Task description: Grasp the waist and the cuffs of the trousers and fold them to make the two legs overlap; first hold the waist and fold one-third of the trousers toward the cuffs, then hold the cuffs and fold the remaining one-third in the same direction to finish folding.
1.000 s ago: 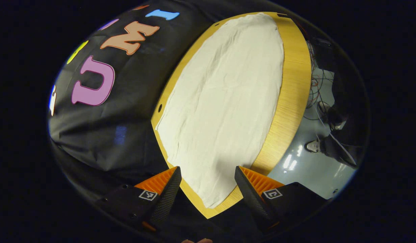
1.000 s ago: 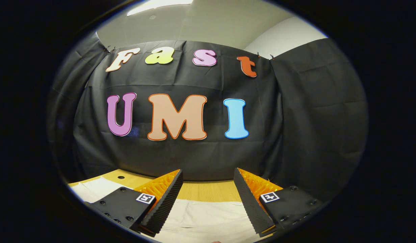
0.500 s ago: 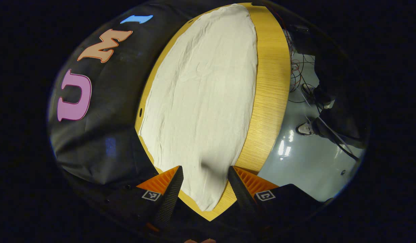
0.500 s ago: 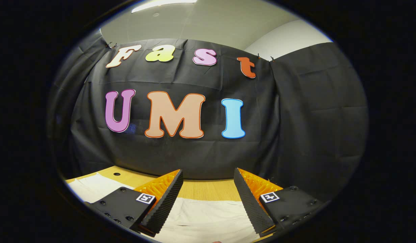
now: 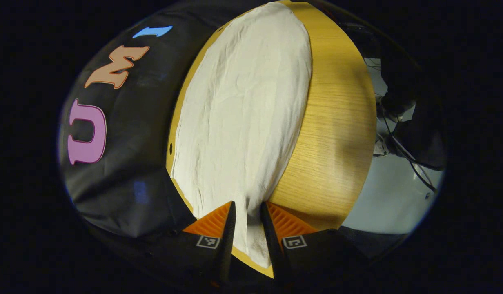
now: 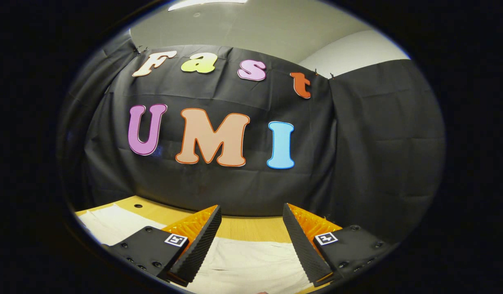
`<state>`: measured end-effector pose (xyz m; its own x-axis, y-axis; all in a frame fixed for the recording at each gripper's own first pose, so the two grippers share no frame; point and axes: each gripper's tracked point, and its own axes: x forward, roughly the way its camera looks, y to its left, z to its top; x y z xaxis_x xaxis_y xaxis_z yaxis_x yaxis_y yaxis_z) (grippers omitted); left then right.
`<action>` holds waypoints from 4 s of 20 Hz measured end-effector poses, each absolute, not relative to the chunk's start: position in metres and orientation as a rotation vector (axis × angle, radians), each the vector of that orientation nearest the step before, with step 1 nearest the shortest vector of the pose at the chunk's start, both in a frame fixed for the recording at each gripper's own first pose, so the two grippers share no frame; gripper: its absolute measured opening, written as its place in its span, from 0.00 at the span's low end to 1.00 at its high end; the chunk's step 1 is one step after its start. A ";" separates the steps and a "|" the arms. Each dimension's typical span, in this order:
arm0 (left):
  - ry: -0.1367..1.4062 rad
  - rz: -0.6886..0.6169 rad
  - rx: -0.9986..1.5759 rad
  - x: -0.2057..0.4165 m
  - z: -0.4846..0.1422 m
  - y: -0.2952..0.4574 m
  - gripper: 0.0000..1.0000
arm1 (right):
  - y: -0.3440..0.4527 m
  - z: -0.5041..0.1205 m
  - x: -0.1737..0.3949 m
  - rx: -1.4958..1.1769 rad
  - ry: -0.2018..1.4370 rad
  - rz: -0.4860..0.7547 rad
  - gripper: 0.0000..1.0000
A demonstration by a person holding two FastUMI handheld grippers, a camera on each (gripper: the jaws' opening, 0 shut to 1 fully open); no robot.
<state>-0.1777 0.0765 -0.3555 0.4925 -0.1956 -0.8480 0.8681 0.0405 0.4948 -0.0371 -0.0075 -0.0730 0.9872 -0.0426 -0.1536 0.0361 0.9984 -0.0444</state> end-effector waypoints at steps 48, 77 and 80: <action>0.771 -0.808 1.338 -0.190 -0.365 0.080 0.00 | -0.129 -0.376 -0.154 -1.233 0.711 0.766 0.80; 0.662 -0.221 0.914 0.046 -0.254 0.044 0.00 | -0.107 -0.277 0.021 -0.939 0.607 0.302 0.08; 0.636 -0.221 0.859 0.084 -0.255 0.034 0.00 | -0.102 -0.282 0.051 -0.904 0.620 0.235 0.08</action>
